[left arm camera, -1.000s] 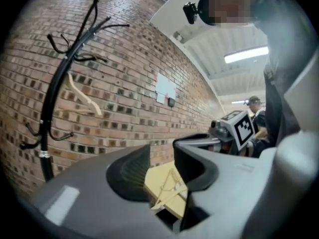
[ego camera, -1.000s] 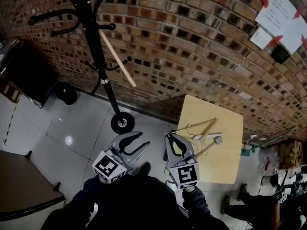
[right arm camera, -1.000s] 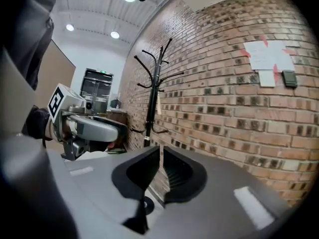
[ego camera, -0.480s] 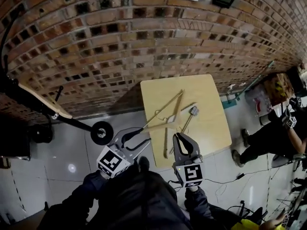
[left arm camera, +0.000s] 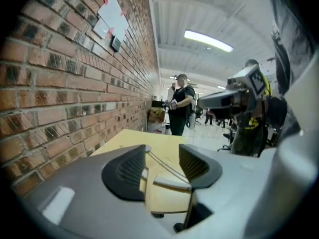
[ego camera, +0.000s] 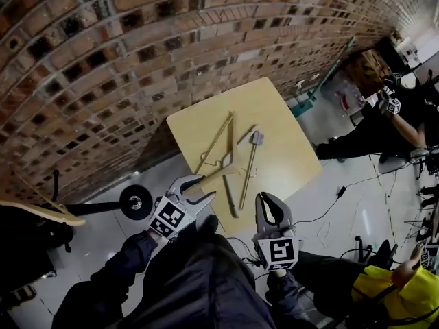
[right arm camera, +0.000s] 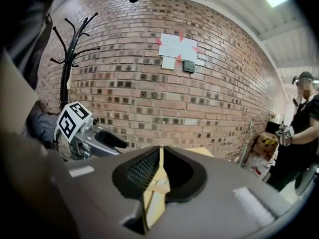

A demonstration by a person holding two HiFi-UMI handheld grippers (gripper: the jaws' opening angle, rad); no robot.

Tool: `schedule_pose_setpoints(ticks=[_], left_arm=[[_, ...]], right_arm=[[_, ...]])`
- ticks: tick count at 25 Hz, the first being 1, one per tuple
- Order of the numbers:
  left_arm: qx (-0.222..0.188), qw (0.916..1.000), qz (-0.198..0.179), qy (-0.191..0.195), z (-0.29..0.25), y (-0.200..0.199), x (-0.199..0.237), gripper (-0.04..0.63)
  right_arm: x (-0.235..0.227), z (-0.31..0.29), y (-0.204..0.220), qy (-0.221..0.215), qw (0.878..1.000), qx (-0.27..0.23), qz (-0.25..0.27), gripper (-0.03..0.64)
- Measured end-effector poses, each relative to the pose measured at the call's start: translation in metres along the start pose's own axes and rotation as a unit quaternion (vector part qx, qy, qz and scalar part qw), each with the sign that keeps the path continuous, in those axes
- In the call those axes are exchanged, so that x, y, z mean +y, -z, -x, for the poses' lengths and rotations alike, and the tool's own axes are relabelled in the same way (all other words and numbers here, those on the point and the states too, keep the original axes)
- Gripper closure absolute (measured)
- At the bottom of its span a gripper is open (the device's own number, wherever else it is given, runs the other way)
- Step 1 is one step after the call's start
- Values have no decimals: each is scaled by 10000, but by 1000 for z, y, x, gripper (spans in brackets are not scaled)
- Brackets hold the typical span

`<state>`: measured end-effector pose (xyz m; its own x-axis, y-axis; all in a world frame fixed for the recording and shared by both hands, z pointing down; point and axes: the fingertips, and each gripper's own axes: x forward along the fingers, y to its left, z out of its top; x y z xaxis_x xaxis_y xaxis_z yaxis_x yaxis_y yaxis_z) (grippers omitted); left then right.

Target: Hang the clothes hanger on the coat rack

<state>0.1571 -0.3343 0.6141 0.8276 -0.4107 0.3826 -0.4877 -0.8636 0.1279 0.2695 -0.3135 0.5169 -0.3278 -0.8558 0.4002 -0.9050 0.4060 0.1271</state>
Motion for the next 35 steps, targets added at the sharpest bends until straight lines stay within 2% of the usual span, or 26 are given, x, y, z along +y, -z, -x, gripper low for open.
schedule_pose_setpoints(ticks=[3, 6, 9, 14, 17, 19, 21, 26, 29, 31, 33, 35], left_arm=[[541, 9977, -51, 400, -34, 38, 6, 348], [1261, 9895, -227, 664, -75, 84, 16, 330], [1894, 9775, -442, 819, -113, 122, 26, 325], [2588, 9570, -646, 1138, -154, 166, 27, 326], [3081, 9403, -867, 1160, -166, 196, 28, 330], [3354, 9292, -1026, 1166, -172, 214, 29, 363], [3459, 9236, -1129, 1205, -173, 224, 28, 427], [3456, 9255, -882, 1276, -174, 221, 26, 450], [3465, 9280, -672, 1193, -173, 219, 28, 481], [3436, 9297, -685, 1133, -170, 215, 31, 498], [3362, 9333, -688, 1061, -167, 206, 34, 499], [3199, 9406, -545, 994, -163, 192, 36, 499]], right_arm=[[-5, 6, 7, 258, 9996, 102, -106, 589], [-11, 15, 19, 512, 9978, 314, -274, 589], [-15, 22, 27, 708, 9957, 463, -370, 589], [-26, 35, 39, 1046, 9912, 628, -512, 589], [-33, 43, 38, 1211, 9893, 609, -541, 589], [-38, 49, 39, 1305, 9876, 641, -591, 589], [-41, 53, 42, 1356, 9862, 687, -649, 589], [-44, 55, 45, 1361, 9856, 734, -678, 591], [-43, 55, 42, 1315, 9869, 701, -621, 591], [-43, 57, 41, 1297, 9873, 701, -584, 591], [-44, 59, 40, 1289, 9879, 664, -560, 591], [-44, 59, 39, 1275, 9883, 631, -557, 592]])
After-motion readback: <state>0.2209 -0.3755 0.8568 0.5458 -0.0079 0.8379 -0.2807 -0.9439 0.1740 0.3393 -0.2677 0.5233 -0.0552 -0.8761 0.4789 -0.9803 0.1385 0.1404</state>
